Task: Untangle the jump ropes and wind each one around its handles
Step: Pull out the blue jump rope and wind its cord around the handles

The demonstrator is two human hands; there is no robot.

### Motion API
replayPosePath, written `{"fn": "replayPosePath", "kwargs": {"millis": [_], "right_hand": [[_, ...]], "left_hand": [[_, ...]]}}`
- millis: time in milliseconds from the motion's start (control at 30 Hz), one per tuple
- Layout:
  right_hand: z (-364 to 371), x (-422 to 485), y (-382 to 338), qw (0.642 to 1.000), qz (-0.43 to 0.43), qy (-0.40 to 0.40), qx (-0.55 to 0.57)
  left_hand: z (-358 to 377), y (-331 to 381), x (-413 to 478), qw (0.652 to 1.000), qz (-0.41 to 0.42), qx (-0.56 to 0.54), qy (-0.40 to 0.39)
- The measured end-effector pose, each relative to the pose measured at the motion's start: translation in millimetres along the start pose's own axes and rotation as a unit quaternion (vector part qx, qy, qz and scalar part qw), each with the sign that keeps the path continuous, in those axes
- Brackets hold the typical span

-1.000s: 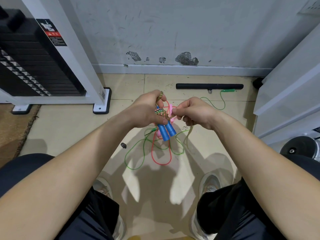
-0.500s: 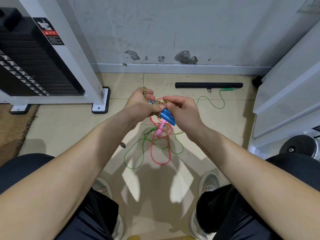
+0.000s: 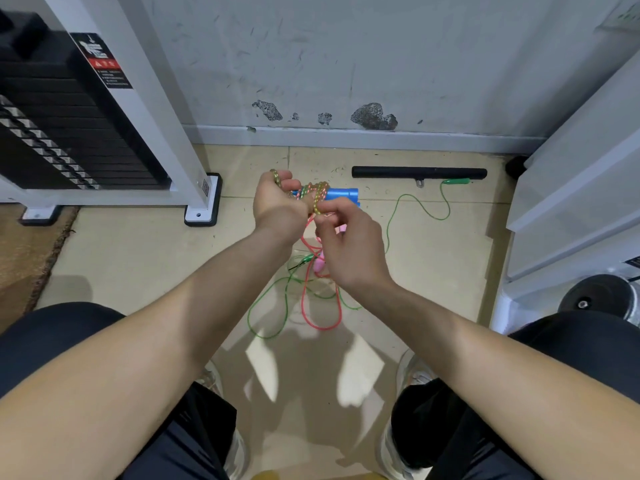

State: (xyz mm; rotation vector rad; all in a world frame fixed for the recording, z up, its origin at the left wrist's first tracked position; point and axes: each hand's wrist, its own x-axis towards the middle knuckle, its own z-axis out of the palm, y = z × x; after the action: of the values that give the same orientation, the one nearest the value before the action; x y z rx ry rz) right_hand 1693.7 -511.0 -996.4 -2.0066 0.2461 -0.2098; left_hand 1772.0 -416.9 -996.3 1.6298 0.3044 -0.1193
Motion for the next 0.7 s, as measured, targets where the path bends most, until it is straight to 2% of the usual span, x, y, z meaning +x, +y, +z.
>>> {"fn": "replayPosePath", "kwargs": {"millis": [100, 267, 400, 467, 567, 700], "right_hand": [[-4, 5, 3, 0.997, -0.054, -0.005, -0.050], [-5, 7, 4, 0.991, -0.102, -0.021, -0.082], [-6, 8, 7, 0.989, -0.112, -0.057, -0.077], [-7, 10, 9, 0.989, -0.106, -0.083, -0.067], [-12, 12, 13, 0.995, -0.055, -0.086, -0.010], [-23, 25, 23, 0.994, -0.010, -0.104, 0.015]], "left_hand": [[-3, 9, 2, 0.989, -0.109, -0.095, -0.024], [-12, 23, 4, 0.969, -0.189, -0.156, -0.034], [-15, 15, 9, 0.978, -0.139, -0.129, -0.084], [-16, 11, 11, 0.983, -0.122, -0.120, -0.062], [-21, 20, 15, 0.976, -0.125, -0.174, -0.025], [-33, 32, 13, 0.972, -0.156, -0.164, -0.071]]}}
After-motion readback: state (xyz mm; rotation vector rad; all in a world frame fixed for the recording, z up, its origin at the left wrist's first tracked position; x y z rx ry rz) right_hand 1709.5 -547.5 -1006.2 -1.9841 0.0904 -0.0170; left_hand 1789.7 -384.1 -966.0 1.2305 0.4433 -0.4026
